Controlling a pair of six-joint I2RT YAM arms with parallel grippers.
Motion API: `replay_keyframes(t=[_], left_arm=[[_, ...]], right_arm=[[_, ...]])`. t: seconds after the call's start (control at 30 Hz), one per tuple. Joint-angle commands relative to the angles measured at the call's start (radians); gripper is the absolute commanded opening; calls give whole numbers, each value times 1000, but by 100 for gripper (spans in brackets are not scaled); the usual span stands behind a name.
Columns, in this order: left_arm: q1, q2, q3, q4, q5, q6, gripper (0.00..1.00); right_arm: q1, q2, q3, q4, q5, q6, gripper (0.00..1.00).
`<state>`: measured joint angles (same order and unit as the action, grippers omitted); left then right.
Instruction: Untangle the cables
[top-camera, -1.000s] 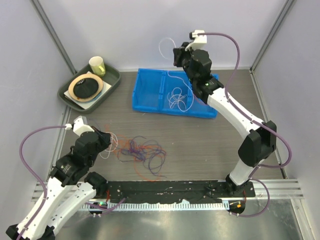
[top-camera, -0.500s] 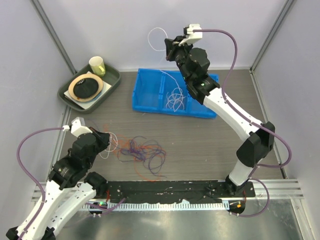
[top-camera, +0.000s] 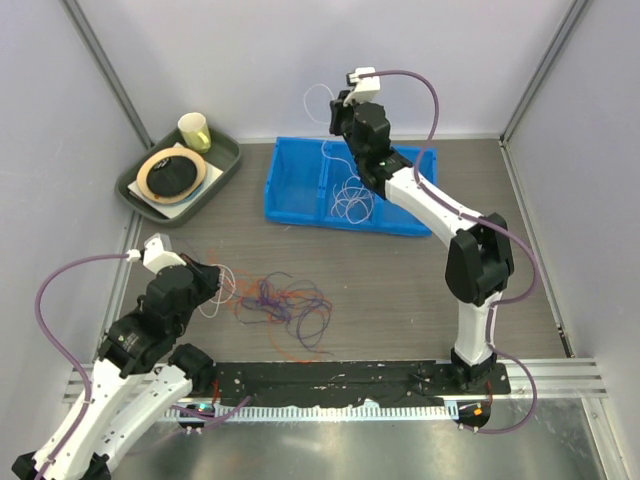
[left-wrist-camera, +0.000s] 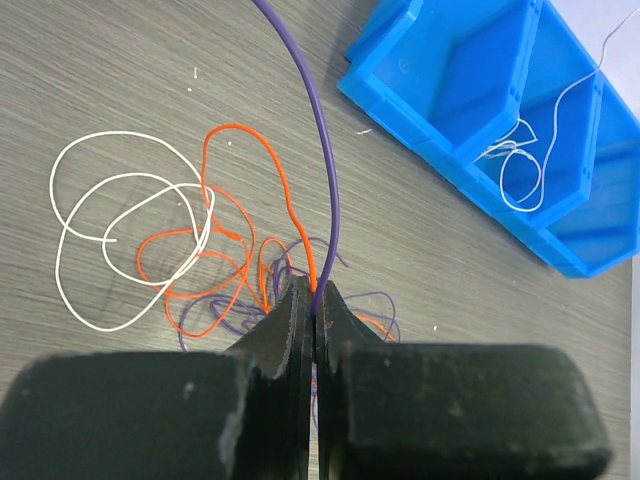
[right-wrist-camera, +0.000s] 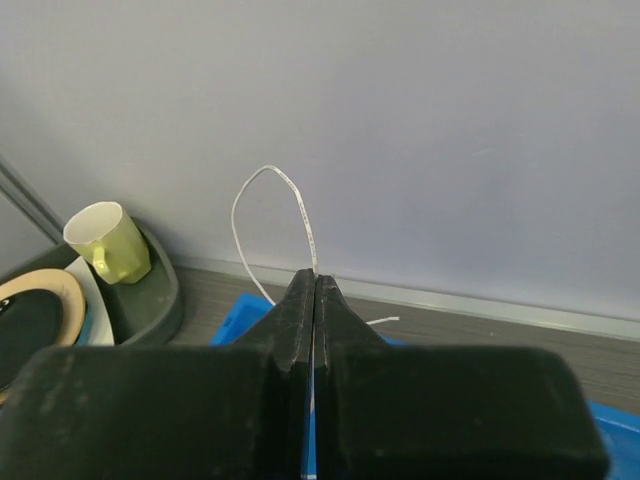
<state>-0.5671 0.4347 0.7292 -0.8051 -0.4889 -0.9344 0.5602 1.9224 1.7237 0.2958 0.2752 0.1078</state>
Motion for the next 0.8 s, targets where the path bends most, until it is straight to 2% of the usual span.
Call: replay_keyframes(t=[0.0,0.13,0.37,0.47,0.6,0.77], left_arm=[[4,10,7,10,-19,9,0],[4,4,1,10,-16,8,0],[4,1,-2,17,-7,9,0],[4,7,-4,20,1,11,0],[4,15,-4,24,10,14,0],[4,13,-4,23,10,14,0]], right_arm=[[-20,29,83,86,5,12,1],[-23,-11,15,101,30,23,1],[-25,-160,-310,158,102,6,1],[-25,-186,-383,131,169,3,1],[-23,-172,-406,51,243,18,1],[-7,-90,-349,-90,335,39,1]])
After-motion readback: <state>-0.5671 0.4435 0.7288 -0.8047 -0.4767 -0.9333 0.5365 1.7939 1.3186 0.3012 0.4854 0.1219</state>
